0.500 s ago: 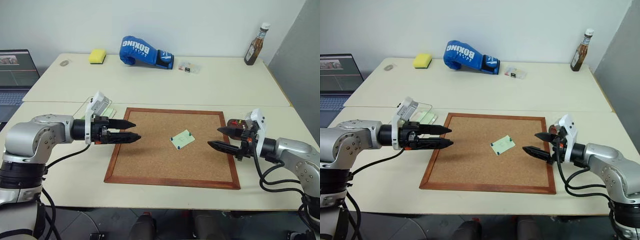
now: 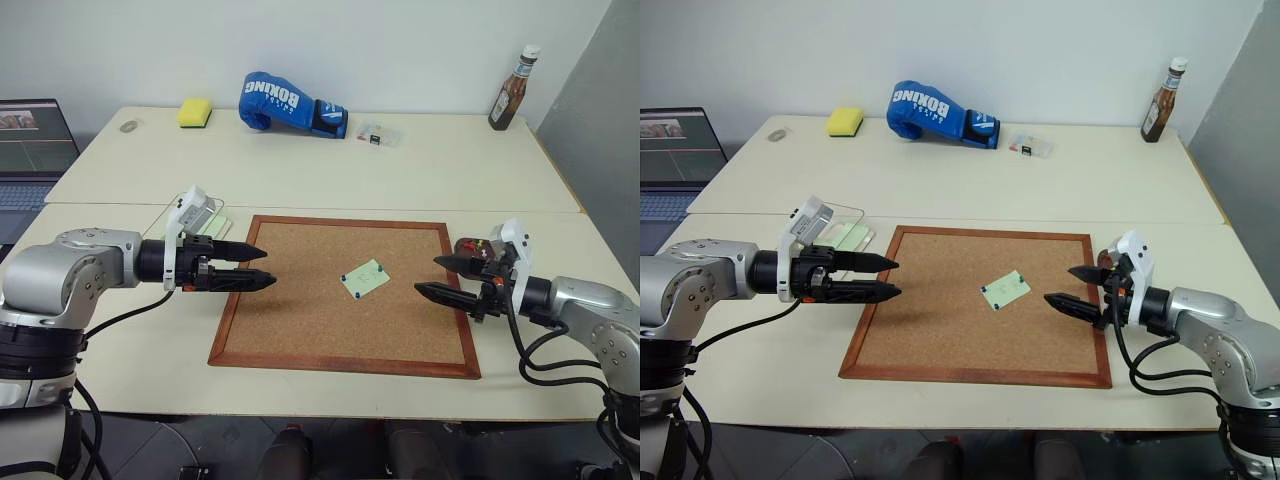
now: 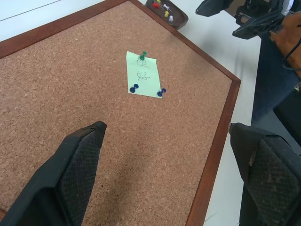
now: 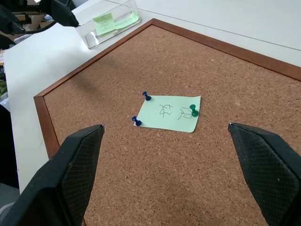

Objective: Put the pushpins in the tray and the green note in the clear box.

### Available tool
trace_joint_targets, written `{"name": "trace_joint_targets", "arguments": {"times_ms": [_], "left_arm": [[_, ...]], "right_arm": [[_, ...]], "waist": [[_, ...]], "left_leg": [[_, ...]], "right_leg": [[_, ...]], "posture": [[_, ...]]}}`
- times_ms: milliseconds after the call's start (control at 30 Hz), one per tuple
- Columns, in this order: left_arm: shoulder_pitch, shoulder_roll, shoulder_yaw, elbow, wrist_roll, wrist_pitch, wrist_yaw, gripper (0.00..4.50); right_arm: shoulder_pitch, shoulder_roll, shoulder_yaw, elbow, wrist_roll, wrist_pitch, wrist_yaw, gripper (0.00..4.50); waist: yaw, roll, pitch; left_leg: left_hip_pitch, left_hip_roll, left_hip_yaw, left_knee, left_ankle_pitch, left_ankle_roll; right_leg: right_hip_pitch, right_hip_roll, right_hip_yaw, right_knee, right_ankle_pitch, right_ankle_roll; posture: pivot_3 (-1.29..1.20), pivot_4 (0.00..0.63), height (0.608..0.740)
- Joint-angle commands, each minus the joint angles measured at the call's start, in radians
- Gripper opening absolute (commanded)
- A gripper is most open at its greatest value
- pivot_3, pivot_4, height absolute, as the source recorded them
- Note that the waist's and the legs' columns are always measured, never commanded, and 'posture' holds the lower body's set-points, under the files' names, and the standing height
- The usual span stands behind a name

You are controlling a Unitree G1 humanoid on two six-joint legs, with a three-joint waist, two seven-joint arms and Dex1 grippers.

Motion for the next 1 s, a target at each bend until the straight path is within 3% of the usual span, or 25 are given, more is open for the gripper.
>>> {"name": "trace_joint_targets", "arguments": {"times_ms": [33, 233, 367, 400, 600, 1000], "left_arm": [[0.003, 0.01, -0.002, -0.024, 0.001, -0.003, 0.0, 4.45], [-0.002, -0.01, 0.002, -0.006, 0.008, 0.003, 0.039, 4.45], [-0.004, -0.056, 0.035, 0.014, 0.014, -0.029, 0.096, 4.45], [-0.001, -0.066, 0.044, 0.011, 0.008, -0.029, 0.105, 4.1], [0.109, -0.116, 0.041, -0.1, 0.014, -0.078, 0.162, 3.09], [0.241, -0.331, -0.018, -0.219, 0.146, -0.299, 0.385, 0.78]], "right_arm": [[-0.002, -0.008, -0.002, -0.038, 0.012, -0.017, -0.004, 4.5], [0.002, -0.001, 0.024, -0.059, -0.009, -0.034, -0.027, 4.5], [0.017, 0.022, 0.09, -0.043, -0.126, -0.138, -0.079, 4.5], [0.021, 0.029, 0.101, -0.046, -0.139, -0.154, -0.085, 4.5], [0.036, 0.088, 0.189, -0.068, -0.226, -0.242, -0.13, 4.5], [-0.005, 0.226, 0.311, 0.023, -0.373, -0.373, -0.204, 4.5]], "waist": [[0.0, 0.0, 0.0], [0.0, 0.0, 0.0], [0.001, 0.0, 0.0], [0.001, 0.0, 0.0], [-0.003, 0.0, 0.0], [0.015, 0.0, 0.0]], "left_leg": [[0.0, 0.0, 0.0, 0.0, 0.0, 0.0], [0.0, 0.0, 0.0, 0.0, 0.0, 0.0], [0.0, 0.0, 0.0, 0.001, 0.0, 0.0], [0.0, 0.0, 0.0, 0.001, 0.0, 0.0], [0.001, 0.0, 0.001, 0.001, 0.0, 0.0], [0.001, 0.0, 0.0, 0.001, 0.0, 0.0]], "right_leg": [[0.0, 0.0, 0.0, 0.0, 0.0, 0.0], [0.0, 0.0, 0.0, 0.0, 0.0, 0.0], [0.0, 0.0, 0.0, 0.0, 0.0, 0.0], [0.0, 0.0, 0.0, 0.001, 0.0, 0.0], [0.0, 0.0, 0.001, 0.001, 0.001, -0.001], [0.0, 0.0, 0.001, 0.001, 0.001, -0.001]], "posture": [[0.0, 0.15, 0.74], [0.0, 0.15, 0.74], [0.0, 0.15, 0.74], [0.0, 0.15, 0.74], [0.0, 0.15, 0.74], [0.0, 0.15, 0.74]]}}
